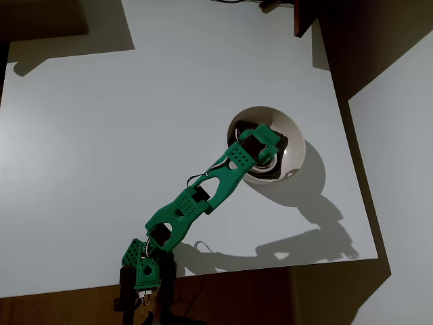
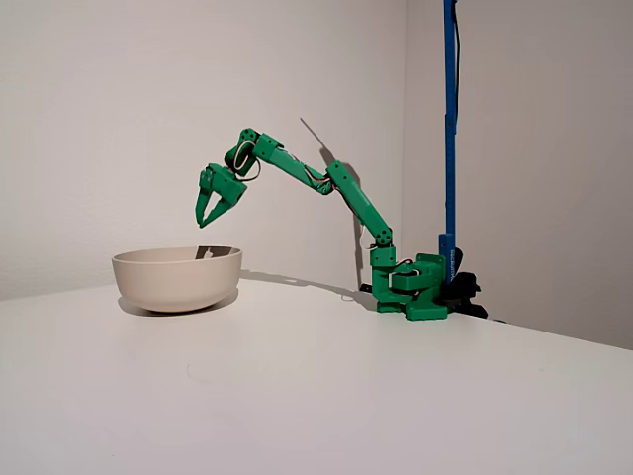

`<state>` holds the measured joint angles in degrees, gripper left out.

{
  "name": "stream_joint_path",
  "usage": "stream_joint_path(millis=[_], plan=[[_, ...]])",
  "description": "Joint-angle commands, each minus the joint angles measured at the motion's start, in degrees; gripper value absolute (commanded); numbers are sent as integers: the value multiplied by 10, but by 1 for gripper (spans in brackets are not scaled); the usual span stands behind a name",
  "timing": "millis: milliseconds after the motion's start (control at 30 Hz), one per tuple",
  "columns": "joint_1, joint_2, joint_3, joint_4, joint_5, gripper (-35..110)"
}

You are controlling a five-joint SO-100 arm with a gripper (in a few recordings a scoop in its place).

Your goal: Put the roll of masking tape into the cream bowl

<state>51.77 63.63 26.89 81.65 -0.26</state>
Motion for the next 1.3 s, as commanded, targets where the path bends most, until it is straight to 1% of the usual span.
stream_joint_path(millis=[0,333,600,767,933,1100,1267], plan=[[-25,119,-32,33,-1,-8],[-142,227,-32,133,18,-8],[-315,337,-30,242,30,-8],[-403,402,11,252,27,-8],[-491,492,108,252,25,-8],[-549,603,272,244,33,-8],[-548,722,494,161,17,-8]])
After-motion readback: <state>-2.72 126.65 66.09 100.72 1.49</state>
